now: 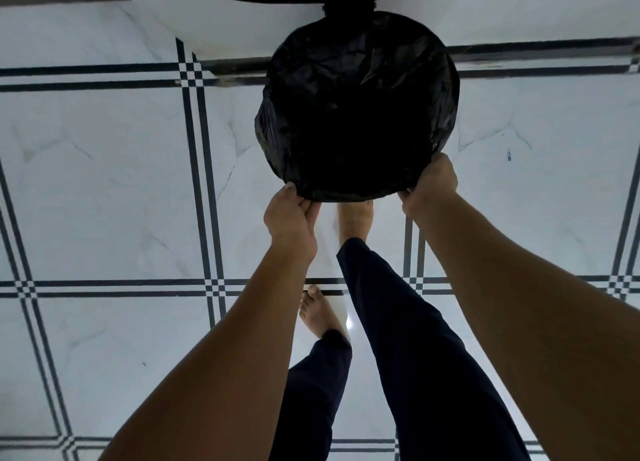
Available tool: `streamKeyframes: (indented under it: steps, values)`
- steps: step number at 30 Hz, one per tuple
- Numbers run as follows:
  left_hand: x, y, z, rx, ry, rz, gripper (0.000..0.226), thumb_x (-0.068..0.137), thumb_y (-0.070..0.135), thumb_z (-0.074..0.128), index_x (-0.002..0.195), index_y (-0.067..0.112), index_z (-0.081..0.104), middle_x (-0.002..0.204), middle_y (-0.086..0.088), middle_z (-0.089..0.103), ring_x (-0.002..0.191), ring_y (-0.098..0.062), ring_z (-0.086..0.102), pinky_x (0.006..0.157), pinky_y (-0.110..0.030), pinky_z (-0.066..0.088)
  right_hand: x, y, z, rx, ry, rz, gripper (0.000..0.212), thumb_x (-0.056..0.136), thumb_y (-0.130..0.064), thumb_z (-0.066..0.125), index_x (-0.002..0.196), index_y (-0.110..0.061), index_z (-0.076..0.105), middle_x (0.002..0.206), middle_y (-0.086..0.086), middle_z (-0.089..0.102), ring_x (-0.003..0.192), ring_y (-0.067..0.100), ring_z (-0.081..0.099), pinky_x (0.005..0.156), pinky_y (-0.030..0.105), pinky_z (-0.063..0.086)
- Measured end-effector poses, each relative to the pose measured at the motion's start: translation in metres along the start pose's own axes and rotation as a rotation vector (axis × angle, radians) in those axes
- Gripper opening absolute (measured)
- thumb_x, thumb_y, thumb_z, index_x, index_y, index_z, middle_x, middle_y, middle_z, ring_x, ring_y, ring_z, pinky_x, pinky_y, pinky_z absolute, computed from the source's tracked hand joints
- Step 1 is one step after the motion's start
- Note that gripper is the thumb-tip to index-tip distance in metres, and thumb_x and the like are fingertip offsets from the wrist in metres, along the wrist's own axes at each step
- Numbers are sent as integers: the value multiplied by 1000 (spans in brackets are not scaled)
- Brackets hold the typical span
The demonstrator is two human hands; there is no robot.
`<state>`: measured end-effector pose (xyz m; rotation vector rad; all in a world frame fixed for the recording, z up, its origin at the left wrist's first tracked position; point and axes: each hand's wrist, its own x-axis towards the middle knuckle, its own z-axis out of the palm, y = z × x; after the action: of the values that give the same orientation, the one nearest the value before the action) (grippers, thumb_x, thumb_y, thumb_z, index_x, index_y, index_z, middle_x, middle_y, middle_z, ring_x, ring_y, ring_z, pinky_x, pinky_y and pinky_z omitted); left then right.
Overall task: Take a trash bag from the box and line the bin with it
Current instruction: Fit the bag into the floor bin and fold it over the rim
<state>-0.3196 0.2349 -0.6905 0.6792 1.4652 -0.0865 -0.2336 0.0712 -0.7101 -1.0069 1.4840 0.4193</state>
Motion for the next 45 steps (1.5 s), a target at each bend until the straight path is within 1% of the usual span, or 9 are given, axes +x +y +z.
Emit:
streamKeyframes:
  steps: [10,14,18,22,27,31,34,38,45]
  values:
    - [26,25,10,8,2,-100,18,91,19,48,93,10,63,100,-6,68,95,-22,66,91,-27,53,14,-12,13,-271,83,-141,33,102,-27,45,130,-13,56,130,8,63,118,31,62,85,32,56]
    - [35,35,18,407,321,356,10,95,22,48,89,17,54,84,0,57,80,-21,56,69,-23,47,3,-26,12,-174,257,-724,17,98,-9,40,102,-10,57,102,2,58,91,17,55,80,19,49]
    - [22,53,45,423,113,709,37,94,23,42,128,23,59,112,1,66,107,-15,63,98,-32,52,0,-32,37,-451,70,-979,28,101,-10,38,120,-12,58,110,-5,60,97,9,54,78,0,35]
    - [37,65,78,862,128,783,45,96,33,36,135,24,55,125,2,66,118,-21,59,107,-45,39,14,-50,58,-756,22,-961,31,107,-25,35,117,-7,58,108,2,62,98,18,55,87,28,43]
    - [68,82,88,1089,170,695,42,103,37,30,130,20,56,129,1,63,118,-22,56,105,-44,30,36,-73,65,-917,17,-889,27,108,-30,28,100,-10,44,106,7,54,98,24,50,90,37,42]
    - [87,103,80,896,39,533,28,86,34,42,88,16,63,83,1,60,81,-26,56,83,-39,48,33,-78,73,-909,101,-819,27,107,-23,28,108,-8,51,116,11,57,105,27,51,92,37,41]
    - [78,112,84,904,115,733,28,83,29,42,88,11,63,85,-8,64,91,-39,62,80,-45,51,23,-78,79,-940,332,-1069,28,99,-12,35,113,-8,58,119,10,59,113,28,53,89,37,39]
    - [71,112,104,847,-42,902,29,92,17,42,116,15,59,106,-1,66,97,-17,62,85,-28,51,21,-78,94,-920,68,-1442,31,92,-8,37,110,-3,61,110,13,61,103,25,54,82,26,38]
    - [95,130,123,893,-149,601,24,101,24,41,96,20,64,98,-6,67,89,-23,60,81,-36,49,38,-89,116,-1239,-51,-1157,44,104,-25,37,144,-10,48,145,17,50,135,33,45,110,37,36]
